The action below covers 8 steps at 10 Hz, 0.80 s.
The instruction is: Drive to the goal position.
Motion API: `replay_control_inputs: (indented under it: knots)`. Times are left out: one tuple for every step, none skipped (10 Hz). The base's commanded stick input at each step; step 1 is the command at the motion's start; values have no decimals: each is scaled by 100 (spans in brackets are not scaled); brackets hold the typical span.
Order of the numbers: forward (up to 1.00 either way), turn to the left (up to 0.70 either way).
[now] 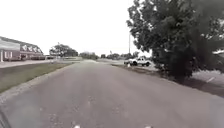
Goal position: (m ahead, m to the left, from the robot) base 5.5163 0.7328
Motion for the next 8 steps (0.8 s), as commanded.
replay_control_inputs:
  knots:
    - [70, 6]
    - [70, 35]
    - [70, 35]
    - [70, 35]
    - [70, 35]
    - [70, 35]
    - [70, 35]
    - [70, 35]
